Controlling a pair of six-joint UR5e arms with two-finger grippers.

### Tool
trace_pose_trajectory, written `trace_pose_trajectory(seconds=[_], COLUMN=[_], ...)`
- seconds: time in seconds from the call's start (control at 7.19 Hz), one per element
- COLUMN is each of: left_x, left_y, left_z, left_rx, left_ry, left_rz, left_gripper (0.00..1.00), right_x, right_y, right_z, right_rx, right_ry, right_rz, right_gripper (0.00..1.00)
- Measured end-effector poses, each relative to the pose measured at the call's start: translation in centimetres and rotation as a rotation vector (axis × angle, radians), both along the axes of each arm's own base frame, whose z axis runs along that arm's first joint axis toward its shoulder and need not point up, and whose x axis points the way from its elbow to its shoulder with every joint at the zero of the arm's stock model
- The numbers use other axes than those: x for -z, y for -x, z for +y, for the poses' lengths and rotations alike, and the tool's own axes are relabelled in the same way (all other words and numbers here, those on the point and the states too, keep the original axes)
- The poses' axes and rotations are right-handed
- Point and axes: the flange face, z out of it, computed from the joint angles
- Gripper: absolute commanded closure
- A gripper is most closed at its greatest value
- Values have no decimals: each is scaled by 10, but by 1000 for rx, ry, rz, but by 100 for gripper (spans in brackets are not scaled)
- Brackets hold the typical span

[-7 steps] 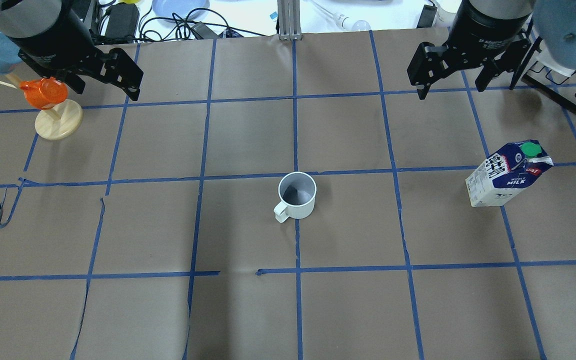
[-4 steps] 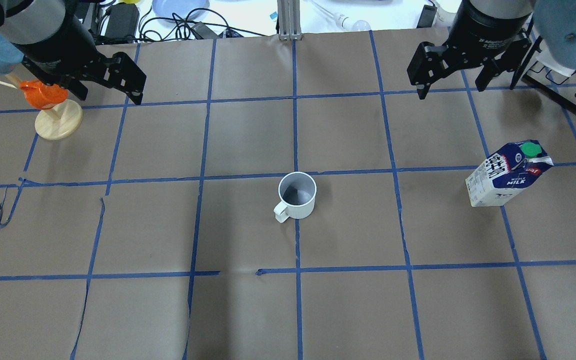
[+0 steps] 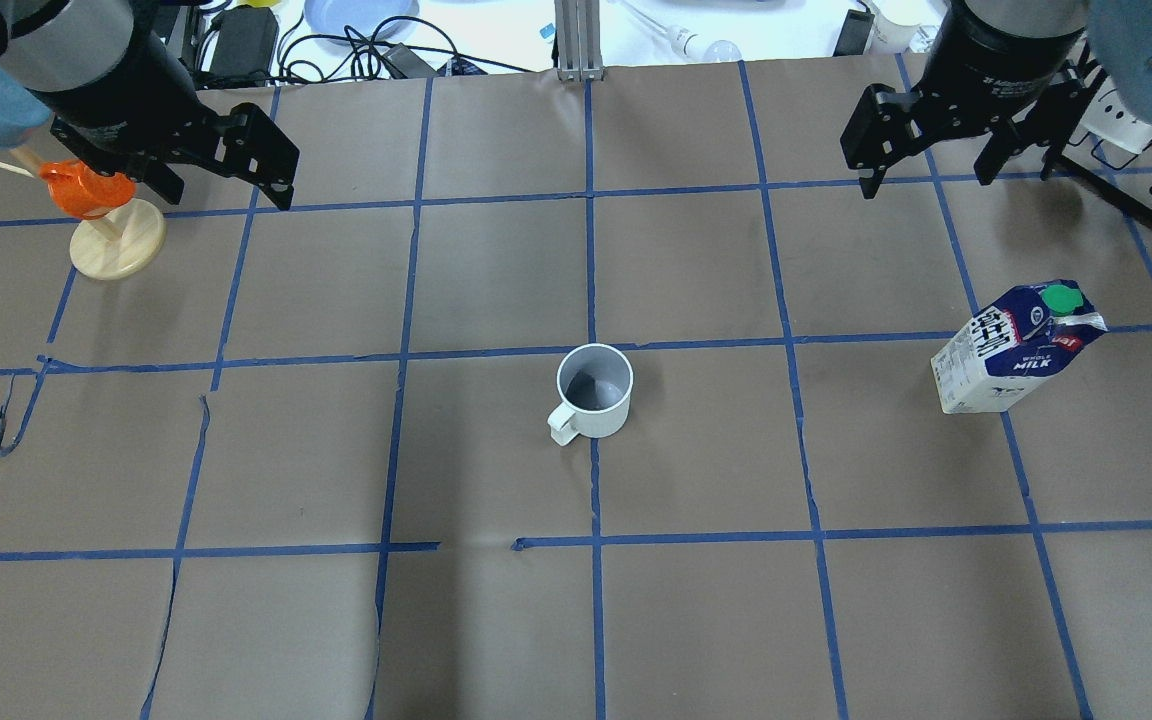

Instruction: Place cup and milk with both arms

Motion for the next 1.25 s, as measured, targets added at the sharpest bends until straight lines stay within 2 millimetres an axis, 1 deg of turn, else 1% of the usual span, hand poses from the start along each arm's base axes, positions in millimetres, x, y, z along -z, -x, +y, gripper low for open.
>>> trace_pose_trajectory(seconds=[0.14,0.28,0.42,0.56,0.7,0.83,0.97,1.11,1.25], left_x=[-1,-4,-7,-7,-7,-5,-5,-4,-4], left_y=[0,1,1,1,1,1,1,2,2], left_z=[1,1,1,2,2,3,3,3,3], left_rx=[-41,-82,-102,-110,-112,-112,-112,-112,-111], left_ry=[-7,-9,-9,-11,-14,-17,-19,-21,-20], left_rz=[8,17,24,25,26,26,27,29,31], left_gripper=[0,0,0,0,0,0,0,0,0], right_x=[20,46,76,105,128,144,152,155,153], right_y=[34,76,120,153,168,173,174,175,175], right_z=[-4,-3,4,15,25,32,36,37,37], right_rx=[-27,-59,-40,-1,25,36,40,42,47], right_ry=[-36,-72,-103,-129,-140,-147,-155,-156,-151], right_rz=[-3,-12,-27,-42,-50,-55,-57,-54,-50], right_gripper=[0,0,0,0,2,19,42,55,65])
